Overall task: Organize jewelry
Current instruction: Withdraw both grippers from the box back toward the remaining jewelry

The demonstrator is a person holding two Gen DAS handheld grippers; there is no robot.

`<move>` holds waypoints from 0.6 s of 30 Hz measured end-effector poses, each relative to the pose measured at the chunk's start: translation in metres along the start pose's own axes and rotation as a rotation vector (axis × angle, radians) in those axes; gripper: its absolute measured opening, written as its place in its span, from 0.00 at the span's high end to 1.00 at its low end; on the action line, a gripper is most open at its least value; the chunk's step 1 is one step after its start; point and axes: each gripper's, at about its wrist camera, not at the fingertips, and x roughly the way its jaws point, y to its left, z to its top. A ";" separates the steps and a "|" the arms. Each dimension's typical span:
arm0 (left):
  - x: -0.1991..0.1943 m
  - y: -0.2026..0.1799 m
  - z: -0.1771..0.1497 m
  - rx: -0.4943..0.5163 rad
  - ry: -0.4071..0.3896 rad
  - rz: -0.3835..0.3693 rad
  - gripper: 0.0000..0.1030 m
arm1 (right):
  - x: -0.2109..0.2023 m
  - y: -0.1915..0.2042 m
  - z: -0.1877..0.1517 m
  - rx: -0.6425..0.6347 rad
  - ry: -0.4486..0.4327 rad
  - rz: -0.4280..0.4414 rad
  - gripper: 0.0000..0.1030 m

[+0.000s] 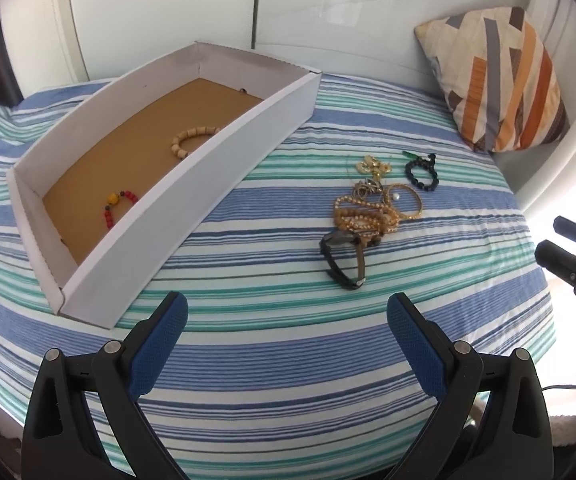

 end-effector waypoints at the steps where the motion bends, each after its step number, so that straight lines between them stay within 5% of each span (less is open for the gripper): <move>1: 0.000 0.001 0.000 -0.002 0.000 0.001 0.03 | 0.000 0.001 0.001 -0.001 0.000 0.001 0.00; 18: 0.027 0.033 -0.016 -0.094 0.091 0.038 0.03 | 0.007 -0.011 -0.005 0.031 0.021 -0.036 0.00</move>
